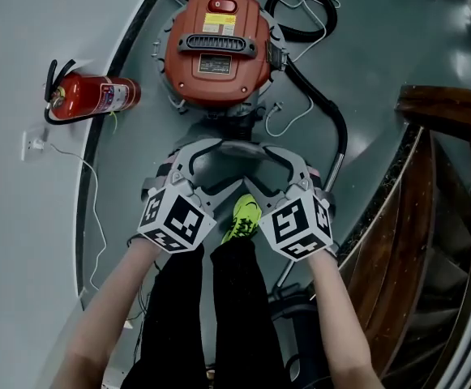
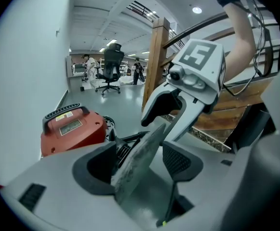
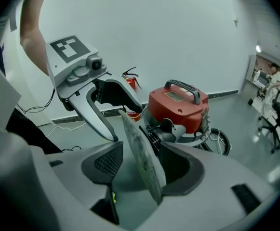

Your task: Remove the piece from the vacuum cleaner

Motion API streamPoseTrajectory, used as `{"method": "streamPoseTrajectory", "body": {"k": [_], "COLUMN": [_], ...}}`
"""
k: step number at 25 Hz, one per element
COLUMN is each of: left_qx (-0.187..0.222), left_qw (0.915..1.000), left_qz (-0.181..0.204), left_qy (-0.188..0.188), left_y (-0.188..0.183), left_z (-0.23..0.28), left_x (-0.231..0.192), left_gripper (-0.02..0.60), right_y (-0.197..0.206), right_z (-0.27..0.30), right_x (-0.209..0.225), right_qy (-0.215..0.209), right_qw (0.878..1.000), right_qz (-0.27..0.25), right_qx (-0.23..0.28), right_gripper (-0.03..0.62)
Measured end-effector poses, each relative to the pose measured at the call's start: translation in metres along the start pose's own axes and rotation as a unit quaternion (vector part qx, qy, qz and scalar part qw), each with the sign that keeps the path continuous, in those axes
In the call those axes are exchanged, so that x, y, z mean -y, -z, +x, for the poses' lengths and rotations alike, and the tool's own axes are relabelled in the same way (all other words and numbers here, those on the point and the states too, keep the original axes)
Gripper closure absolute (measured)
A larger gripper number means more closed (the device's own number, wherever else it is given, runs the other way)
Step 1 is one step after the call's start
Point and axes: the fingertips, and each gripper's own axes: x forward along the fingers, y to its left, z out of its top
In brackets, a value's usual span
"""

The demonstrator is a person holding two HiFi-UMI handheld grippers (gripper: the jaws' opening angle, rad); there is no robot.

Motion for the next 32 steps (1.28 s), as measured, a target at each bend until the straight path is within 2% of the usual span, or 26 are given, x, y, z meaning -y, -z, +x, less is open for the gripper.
{"method": "streamPoseTrajectory", "body": {"k": [12,15,32], "left_qx": [-0.050,-0.067,-0.078], "left_qw": [0.9985,0.9969,0.9949], "left_qz": [0.022,0.042,0.064], "left_qy": [-0.009,-0.004,-0.007], "left_y": [0.028,0.035,0.046], "left_z": [0.023,0.030,0.048], "left_x": [-0.012,-0.009,-0.023], "left_gripper": [0.284,0.284,0.285], "right_y": [0.011,0.018,0.029], "right_z": [0.021,0.025,0.050], "right_x": [0.009,0.009,0.011], "right_qy": [0.007,0.001,-0.006], "right_qw": [0.997,0.996,0.995], "right_qz": [-0.066,-0.067,-0.065], "right_qx": [-0.044,-0.054,-0.079], "right_gripper": [0.352,0.352,0.352]}}
